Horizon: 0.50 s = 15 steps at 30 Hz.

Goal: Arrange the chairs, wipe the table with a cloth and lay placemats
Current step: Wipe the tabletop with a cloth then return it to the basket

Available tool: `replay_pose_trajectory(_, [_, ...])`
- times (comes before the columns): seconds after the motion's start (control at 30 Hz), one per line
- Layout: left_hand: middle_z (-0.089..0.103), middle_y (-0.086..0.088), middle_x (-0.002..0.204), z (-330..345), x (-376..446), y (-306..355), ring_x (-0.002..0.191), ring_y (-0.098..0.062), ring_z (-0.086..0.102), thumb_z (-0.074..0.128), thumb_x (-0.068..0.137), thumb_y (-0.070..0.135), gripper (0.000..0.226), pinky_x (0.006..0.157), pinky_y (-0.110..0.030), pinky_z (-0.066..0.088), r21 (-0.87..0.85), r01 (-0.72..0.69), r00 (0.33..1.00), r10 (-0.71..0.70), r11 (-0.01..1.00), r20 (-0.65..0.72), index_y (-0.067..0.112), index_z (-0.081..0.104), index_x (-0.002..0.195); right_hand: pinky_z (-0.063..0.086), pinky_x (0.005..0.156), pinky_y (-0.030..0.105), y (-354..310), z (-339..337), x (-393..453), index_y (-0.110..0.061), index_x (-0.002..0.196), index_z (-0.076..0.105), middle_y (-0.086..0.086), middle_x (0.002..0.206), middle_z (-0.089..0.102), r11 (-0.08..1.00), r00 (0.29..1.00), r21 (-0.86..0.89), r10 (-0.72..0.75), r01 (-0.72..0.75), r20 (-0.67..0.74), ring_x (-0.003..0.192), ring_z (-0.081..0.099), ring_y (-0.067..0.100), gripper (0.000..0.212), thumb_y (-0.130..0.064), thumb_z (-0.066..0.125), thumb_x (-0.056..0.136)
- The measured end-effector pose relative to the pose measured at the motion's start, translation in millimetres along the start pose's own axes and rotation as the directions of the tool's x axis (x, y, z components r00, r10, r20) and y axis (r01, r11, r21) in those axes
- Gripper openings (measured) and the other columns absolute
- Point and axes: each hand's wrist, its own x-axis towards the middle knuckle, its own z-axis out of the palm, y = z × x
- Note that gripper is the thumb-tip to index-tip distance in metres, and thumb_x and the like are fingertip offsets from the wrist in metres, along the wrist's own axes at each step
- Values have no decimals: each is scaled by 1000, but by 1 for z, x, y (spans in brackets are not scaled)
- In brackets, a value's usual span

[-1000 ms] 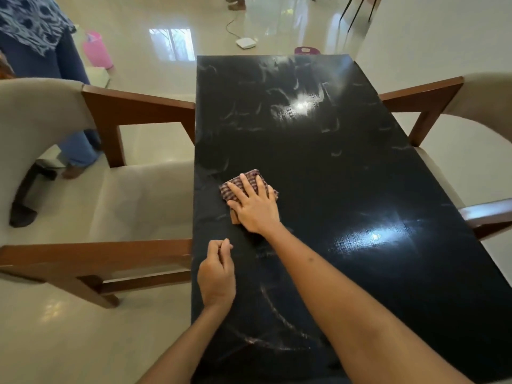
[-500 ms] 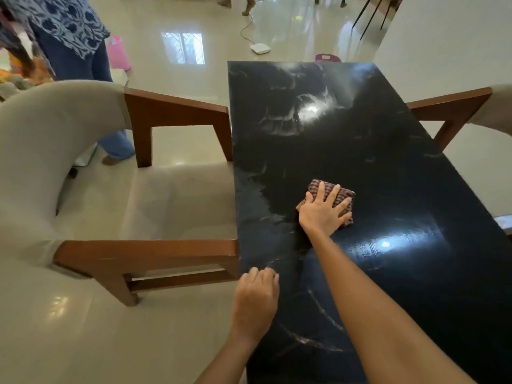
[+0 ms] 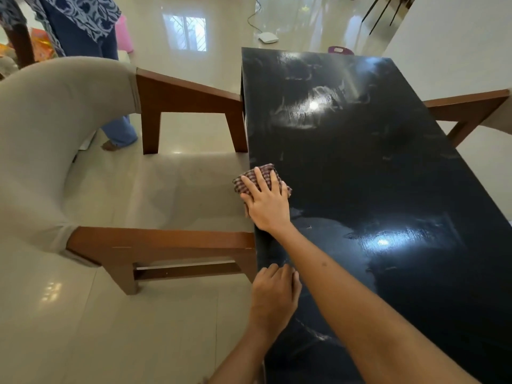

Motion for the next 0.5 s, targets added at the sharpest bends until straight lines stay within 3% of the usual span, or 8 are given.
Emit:
replay_pose_trajectory(0.17, [51, 0, 62, -4, 2, -2, 55, -16, 46, 49, 90, 21, 21, 51, -31, 41, 22, 7, 1000, -7, 1000, -20, 14, 58, 72, 8, 116, 52, 37, -2, -49, -42, 148, 25, -5, 160, 16, 978, 977, 32, 209, -208, -39, 146, 8, 32, 49, -52, 24, 100])
replay_pose_trajectory(0.3, [52, 1, 63, -6, 1, 1, 55, -15, 48, 47, 89, 23, 20, 53, -28, 39, 29, 16, 999, -15, 999, -33, 15, 59, 75, 6, 117, 52, 96, -10, -93, -44, 148, 23, -8, 161, 11, 897, 896, 28, 442, -441, -44, 147, 6, 31, 50, -53, 25, 99])
replay_pose_trajectory(0.5, [55, 4, 64, -14, -7, -1, 55, -10, 50, 44, 92, 29, 22, 51, -27, 43, -190, 156, 987, -158, 969, 4, 17, 58, 79, 3, 117, 54, 104, -13, -111, -38, 150, 21, -4, 162, 7, 768, 767, 76, 639, -635, -49, 147, 1, 32, 52, -51, 22, 100])
